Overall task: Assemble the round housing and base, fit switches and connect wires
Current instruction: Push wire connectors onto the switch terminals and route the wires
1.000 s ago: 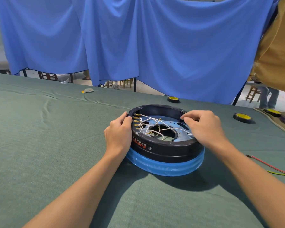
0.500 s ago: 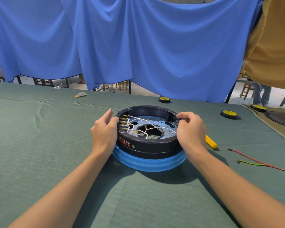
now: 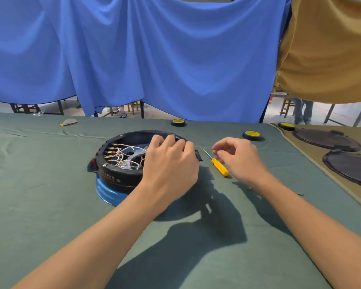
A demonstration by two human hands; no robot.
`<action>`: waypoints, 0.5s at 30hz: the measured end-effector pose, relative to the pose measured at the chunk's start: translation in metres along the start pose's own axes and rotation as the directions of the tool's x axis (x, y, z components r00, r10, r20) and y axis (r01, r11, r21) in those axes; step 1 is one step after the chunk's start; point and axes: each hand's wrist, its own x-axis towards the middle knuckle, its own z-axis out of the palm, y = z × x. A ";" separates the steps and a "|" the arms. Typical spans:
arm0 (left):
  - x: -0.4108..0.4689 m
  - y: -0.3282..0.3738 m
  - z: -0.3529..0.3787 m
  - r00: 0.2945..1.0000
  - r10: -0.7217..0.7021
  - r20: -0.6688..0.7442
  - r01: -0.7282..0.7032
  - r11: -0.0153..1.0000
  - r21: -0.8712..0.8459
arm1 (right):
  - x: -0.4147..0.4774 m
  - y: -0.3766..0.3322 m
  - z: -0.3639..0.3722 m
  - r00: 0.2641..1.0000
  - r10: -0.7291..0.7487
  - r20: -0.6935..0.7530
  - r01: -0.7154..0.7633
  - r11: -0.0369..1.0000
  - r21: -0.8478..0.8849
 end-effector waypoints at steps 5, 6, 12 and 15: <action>-0.017 0.020 0.027 0.991 0.125 -0.048 -0.115 0.978 0.172 | -0.011 0.044 -0.042 0.996 0.066 0.052 -0.039 0.914 -0.405; -0.020 0.018 0.032 0.986 0.153 -0.059 -0.138 0.970 0.200 | -0.013 0.050 -0.045 0.992 0.102 0.071 -0.060 0.894 -0.444; -0.024 0.015 0.036 0.977 0.192 -0.090 -0.171 0.964 0.203 | -0.015 0.061 -0.042 0.976 0.203 0.084 -0.127 0.833 -0.539; -0.028 0.017 0.032 0.981 0.173 -0.089 -0.158 0.976 0.151 | -0.017 0.060 -0.038 0.977 0.199 0.081 -0.121 0.822 -0.556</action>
